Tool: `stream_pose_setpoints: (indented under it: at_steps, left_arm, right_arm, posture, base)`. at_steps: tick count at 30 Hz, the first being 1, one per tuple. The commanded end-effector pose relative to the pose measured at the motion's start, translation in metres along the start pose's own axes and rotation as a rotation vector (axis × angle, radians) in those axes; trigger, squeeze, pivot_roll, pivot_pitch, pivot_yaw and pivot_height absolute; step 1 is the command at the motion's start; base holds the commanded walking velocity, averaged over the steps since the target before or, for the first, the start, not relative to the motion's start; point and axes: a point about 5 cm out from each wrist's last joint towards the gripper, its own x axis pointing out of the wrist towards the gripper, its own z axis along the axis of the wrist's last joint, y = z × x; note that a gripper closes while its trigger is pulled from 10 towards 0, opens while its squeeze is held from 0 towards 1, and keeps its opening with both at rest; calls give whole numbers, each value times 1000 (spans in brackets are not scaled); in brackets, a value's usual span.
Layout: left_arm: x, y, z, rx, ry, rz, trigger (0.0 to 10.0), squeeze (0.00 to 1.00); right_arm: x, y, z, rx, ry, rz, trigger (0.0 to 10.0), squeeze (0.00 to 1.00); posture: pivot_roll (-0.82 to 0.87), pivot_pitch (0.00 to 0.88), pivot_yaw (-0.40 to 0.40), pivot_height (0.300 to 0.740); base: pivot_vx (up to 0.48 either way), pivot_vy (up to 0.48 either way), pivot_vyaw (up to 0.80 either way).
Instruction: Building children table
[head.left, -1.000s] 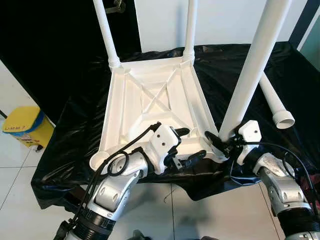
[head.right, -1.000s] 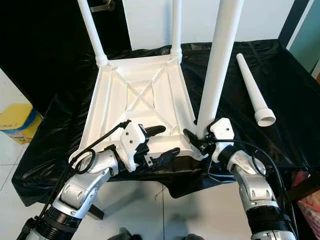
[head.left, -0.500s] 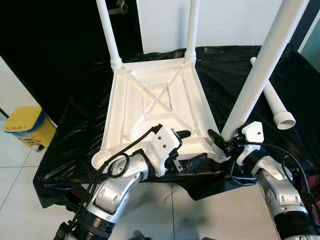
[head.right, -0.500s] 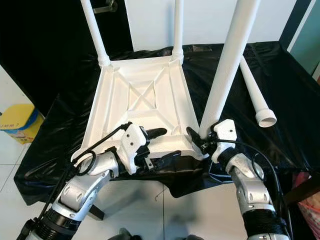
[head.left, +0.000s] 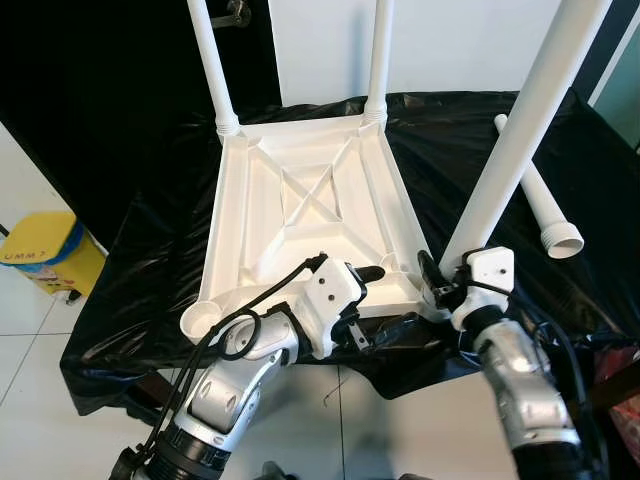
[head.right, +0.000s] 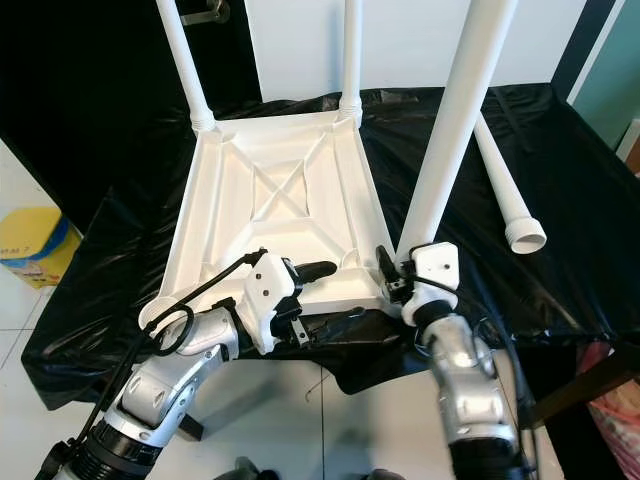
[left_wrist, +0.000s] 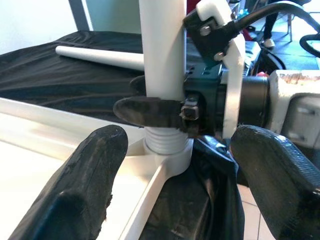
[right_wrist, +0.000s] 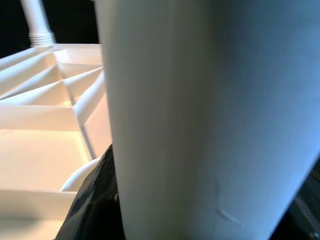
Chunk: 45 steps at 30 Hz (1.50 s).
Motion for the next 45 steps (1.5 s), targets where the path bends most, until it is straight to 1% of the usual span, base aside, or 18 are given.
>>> stream_pose_setpoints:
  at_steps: [1, 4, 5, 7, 8, 9, 11, 13, 25, 26, 28, 29, 38, 39, 40, 43, 44, 45]
  left_arm:
    - [-1, 0, 0, -3, 5, -10, 10000, 0]
    - [-1, 0, 0, -3, 5, -10, 10000, 0]
    - [-1, -1, 0, -4, 4, -9, 10000, 0]
    - [-1, -1, 0, -4, 4, -9, 10000, 0]
    - [-1, -1, -1, -4, 4, -9, 10000, 0]
    - [-1, -1, -1, -4, 4, -9, 10000, 0]
    - [0, -3, -1, -3, 7, -20, 10000, 0]
    - [1, -3, -2, -1, 9, -26, 10000, 0]
    - [2, -6, -2, -1, 11, -43, 10000, 0]
    - [1, -6, -3, -1, 12, -44, 10000, 0]
    - [1, -6, -3, -2, 13, -46, 10000, 0]
    - [1, -5, -3, -2, 15, -45, 10000, 0]
    - [1, -5, -3, -1, 16, -43, 10000, 0]
    - [1, -4, -3, 1, 16, -41, 10000, 0]
    - [1, -4, -3, 3, 16, -40, 10000, 0]
    - [1, -3, -3, 4, 16, -38, 10000, 0]
    - [1, -3, -3, 4, 16, -38, 10000, 0]
    - [1, -3, -3, 3, 17, -38, 10000, 0]
  right_arm:
    - [-12, -1, -21, 21, 113, -143, 10000, 0]
    - [-12, -1, -21, 21, 113, -143, 10000, 0]
    - [-15, 2, -22, 35, 123, -186, 10000, 0]
    - [-15, 2, -22, 35, 123, -186, 10000, 0]
    - [-18, 7, -23, 57, 135, -205, 10000, 0]
    - [-18, 7, -23, 57, 135, -205, 10000, 0]
    - [-20, 17, -20, 93, 119, -174, 10000, 0]
    - [-20, 20, -19, 97, 112, -160, 10000, 0]
    - [-24, 23, -13, 85, 96, -180, 10000, 0]
    - [-23, 23, -10, 83, 74, -177, 10000, 314]
    - [-23, 23, -7, 82, 60, -174, 10000, 314]
    - [-22, 20, -3, 89, 35, -149, 10000, 1000]
    - [-22, 14, 1, 84, 11, -104, 10000, 1000]
    - [-21, 9, 4, 74, -7, -63, 10000, 663]
    - [-20, 5, 7, 70, -22, -14, 10000, 0]
    - [-19, 0, 10, 61, -37, 56, 10000, 0]
    - [-19, 0, 10, 61, -37, 56, 10000, 0]
    - [-18, -3, 11, 44, -41, 94, 10000, 0]
  posture:
    - [-65, 66, 25, 740]
    - [-65, 66, 25, 740]
    - [-64, 65, 23, 740]
    - [-64, 65, 23, 740]
    - [-67, 62, 25, 740]
    - [-67, 62, 25, 740]
    - [-77, 62, 35, 740]
    - [-77, 62, 35, 740]
    - [-77, 59, 39, 740]
    - [-76, 58, 41, 740]
    - [-75, 57, 40, 740]
    - [-74, 57, 39, 740]
    - [-76, 57, 36, 740]
    - [-76, 56, 34, 740]
    - [-77, 57, 34, 740]
    - [-78, 58, 36, 740]
    - [-78, 58, 36, 740]
    - [-79, 58, 36, 740]
  base:
    - [0, 0, 0]
    - [0, 0, 0]
    - [0, 0, 0]
    - [0, 0, 0]
    - [0, 0, 0]
    - [0, 0, 0]
    - [0, 0, 0]
    - [0, 0, 0]
    - [0, 0, 0]
    - [0, 0, 0]
    - [0, 0, 0]
    - [0, 0, 0]
    - [0, 0, 0]
    - [0, 0, 0]
    - [0, 0, 0]
    - [0, 0, 0]
    - [0, 0, 0]
    - [0, 0, 0]
